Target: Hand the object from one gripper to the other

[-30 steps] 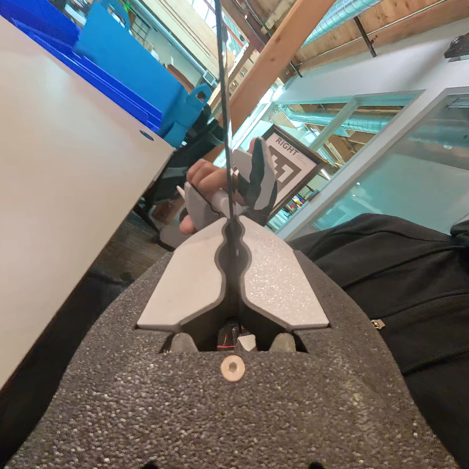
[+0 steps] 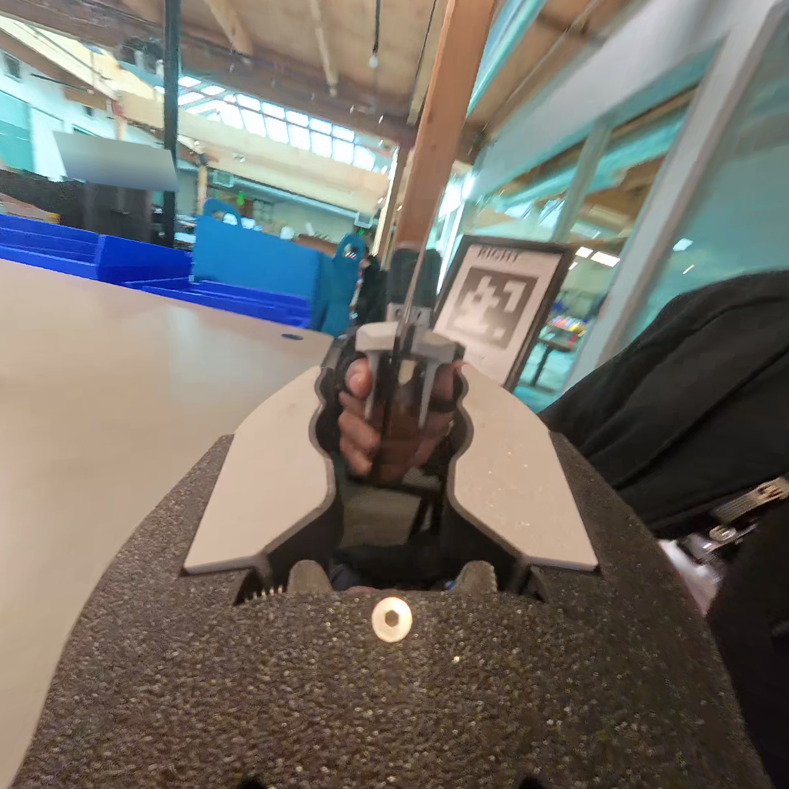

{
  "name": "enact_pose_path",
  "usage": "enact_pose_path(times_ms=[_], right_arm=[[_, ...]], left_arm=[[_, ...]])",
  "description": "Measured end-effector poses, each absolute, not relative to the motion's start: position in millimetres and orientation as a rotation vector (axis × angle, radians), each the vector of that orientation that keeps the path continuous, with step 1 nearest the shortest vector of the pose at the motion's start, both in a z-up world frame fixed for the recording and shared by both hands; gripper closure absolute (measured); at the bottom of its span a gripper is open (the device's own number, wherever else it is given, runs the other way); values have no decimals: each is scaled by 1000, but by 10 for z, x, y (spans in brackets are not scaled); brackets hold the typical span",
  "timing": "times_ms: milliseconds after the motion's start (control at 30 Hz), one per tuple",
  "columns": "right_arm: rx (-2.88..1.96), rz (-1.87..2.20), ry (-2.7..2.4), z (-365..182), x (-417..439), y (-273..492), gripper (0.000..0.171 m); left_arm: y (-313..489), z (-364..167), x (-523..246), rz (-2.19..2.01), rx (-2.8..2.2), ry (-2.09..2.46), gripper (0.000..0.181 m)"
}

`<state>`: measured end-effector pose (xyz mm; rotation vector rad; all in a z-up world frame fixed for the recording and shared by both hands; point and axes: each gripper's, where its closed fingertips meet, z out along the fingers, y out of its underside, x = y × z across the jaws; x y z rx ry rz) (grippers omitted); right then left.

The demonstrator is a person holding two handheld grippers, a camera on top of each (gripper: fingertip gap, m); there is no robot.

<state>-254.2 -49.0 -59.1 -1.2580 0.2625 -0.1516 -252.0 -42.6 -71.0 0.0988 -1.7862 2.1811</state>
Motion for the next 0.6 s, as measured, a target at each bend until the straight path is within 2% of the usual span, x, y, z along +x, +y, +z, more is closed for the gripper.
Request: enact_pose_path(times_ms=[100,167,200,267,400,533,600], right_arm=[[-1281,-137,278,-668,-2514,-440,171],[-1307,-131,293,-731,-2493,-394,170],[-1315,-124,305,-754,-2480,-377,170],[-1308,-90,344,-770,-2442,-372,171],[-1281,-94,507,-821,-2225,-476,146],[-1210,-9,577,-740,-2163,-597,127],[-1179,34,587,-675,-2170,-663,125]], left_arm=[[-478,-664,-2531,2146,158,-1654,143],[-497,-674,-2510,2153,177,-1637,168],[-493,-679,-2504,2165,170,-1640,174],[-483,-681,-2455,2213,173,-1687,177],[-372,-580,-2306,2462,146,-1886,179],[-221,-447,-2340,2788,-217,-2259,179],[-166,-441,-2357,2904,-495,-2515,179]])
